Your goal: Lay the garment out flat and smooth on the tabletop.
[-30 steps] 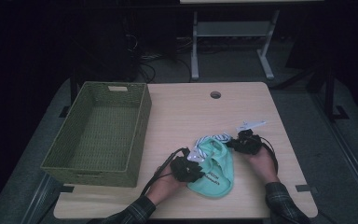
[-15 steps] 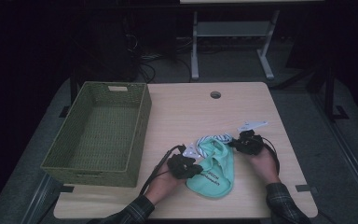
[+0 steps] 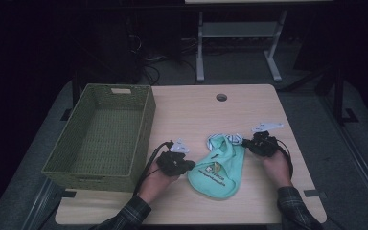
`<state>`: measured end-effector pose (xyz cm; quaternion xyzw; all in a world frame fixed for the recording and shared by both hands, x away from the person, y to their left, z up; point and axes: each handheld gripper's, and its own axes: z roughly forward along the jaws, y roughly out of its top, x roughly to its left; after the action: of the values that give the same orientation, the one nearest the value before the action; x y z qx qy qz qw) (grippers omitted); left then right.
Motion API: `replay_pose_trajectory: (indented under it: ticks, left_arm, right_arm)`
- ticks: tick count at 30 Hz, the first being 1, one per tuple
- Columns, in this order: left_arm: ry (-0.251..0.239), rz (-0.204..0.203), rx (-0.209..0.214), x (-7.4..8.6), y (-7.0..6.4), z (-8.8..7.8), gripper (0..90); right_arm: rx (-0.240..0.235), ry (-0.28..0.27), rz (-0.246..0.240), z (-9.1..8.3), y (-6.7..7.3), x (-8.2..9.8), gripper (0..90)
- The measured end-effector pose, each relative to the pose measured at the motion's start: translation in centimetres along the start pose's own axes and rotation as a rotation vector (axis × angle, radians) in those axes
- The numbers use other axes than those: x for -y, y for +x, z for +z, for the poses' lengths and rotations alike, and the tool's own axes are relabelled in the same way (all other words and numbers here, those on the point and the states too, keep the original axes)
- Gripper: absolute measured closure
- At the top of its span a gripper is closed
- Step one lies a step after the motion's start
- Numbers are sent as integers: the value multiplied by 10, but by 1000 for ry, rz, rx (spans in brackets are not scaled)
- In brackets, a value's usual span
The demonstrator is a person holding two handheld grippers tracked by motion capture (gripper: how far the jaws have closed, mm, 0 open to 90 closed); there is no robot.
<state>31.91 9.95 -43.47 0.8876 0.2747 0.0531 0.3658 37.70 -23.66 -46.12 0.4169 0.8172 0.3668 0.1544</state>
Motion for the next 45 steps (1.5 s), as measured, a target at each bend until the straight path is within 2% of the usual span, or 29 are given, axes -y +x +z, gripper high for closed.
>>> replay_pose_trajectory:
  ticks: [4,7,10,14,17,19,21,24,30,33,38,39,43,45]
  left_arm:
    - [16,-37,-15,4,5,-3,862]
    - [31,-63,-19,6,8,-1,864]
    - [57,-71,-21,9,10,2,865]
    - [66,-59,-34,10,7,5,839]
    - [46,-56,-43,9,6,3,763]
    - [28,-60,-42,7,6,0,723]
    - [17,-49,-40,4,7,0,715]
    - [18,-36,-37,0,8,3,731]
    - [-12,0,-28,-19,14,10,891]
    - [-26,6,-13,-29,19,17,895]
    - [-30,8,25,-38,24,36,894]
    - [-14,21,25,-40,24,40,894]
    - [1,21,27,-41,21,56,894]
    - [34,40,23,-40,21,59,894]
  right_arm:
    - [22,5,11,-1,-4,2,899]
    - [59,12,6,1,-8,4,900]
    - [89,23,13,3,-13,6,900]
    - [79,18,16,5,-14,7,889]
    - [63,-12,25,2,-14,7,767]
    - [48,-37,41,-5,-16,7,721]
    - [41,-57,68,-11,-16,7,713]
    - [23,-63,79,-19,-14,10,758]
    - [-33,-38,44,-31,5,17,884]
    - [-65,-39,27,-36,18,21,896]
    - [-111,6,1,-35,38,29,896]
    - [-115,16,-8,-33,41,30,896]
    - [-135,54,-17,-29,50,35,896]
    - [-147,76,-20,-28,54,38,896]
